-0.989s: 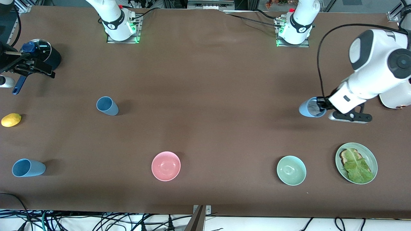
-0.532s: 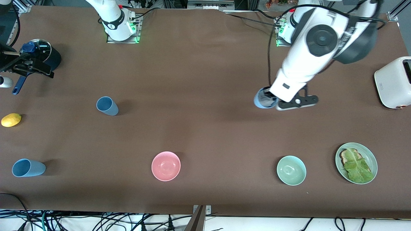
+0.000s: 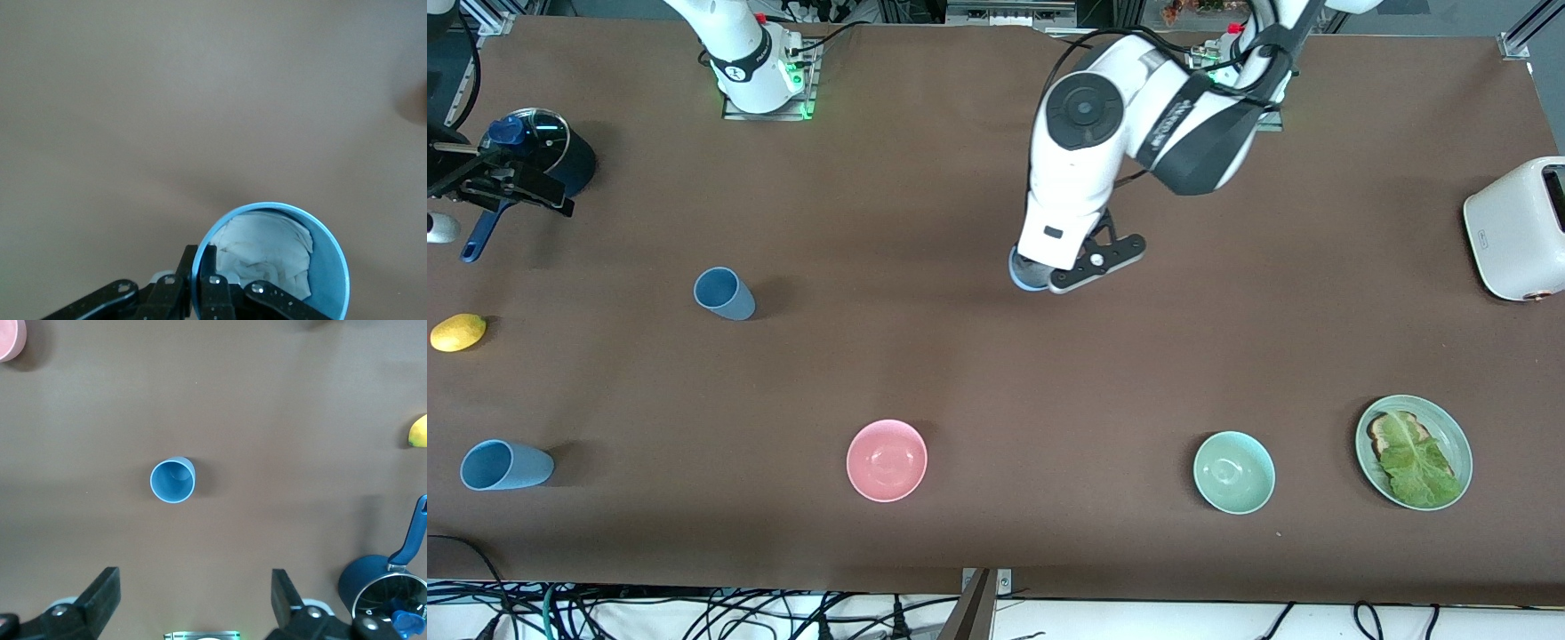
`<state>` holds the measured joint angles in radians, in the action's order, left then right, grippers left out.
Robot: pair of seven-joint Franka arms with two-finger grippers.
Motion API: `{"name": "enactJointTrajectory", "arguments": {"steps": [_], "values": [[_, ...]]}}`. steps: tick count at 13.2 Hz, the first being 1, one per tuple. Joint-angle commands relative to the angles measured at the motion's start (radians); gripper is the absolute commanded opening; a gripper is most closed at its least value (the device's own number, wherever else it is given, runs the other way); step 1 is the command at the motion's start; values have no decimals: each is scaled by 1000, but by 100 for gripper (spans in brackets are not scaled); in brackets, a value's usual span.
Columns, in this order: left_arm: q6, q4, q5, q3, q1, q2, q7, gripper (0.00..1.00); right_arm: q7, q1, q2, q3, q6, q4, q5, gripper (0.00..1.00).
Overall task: Stack blue cups with both arms
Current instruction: 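Lift and carry the tissue cup with the left gripper to mid-table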
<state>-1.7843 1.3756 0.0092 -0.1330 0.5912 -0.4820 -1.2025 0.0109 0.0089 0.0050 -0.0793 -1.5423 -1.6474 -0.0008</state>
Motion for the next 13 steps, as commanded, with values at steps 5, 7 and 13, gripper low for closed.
{"name": "enactJointTrajectory", "arguments": {"steps": [5,7,13], "values": [[-127,-125,6,59,157,-179,-256,0,15,-10,-11,4,5,-6,7,100],[-171,-124,8,128,226,-216,-292,0,15,-10,-11,4,7,-6,7,100],[-256,-118,101,164,256,-288,-307,0,15,-10,-11,4,5,-6,7,100]]}}
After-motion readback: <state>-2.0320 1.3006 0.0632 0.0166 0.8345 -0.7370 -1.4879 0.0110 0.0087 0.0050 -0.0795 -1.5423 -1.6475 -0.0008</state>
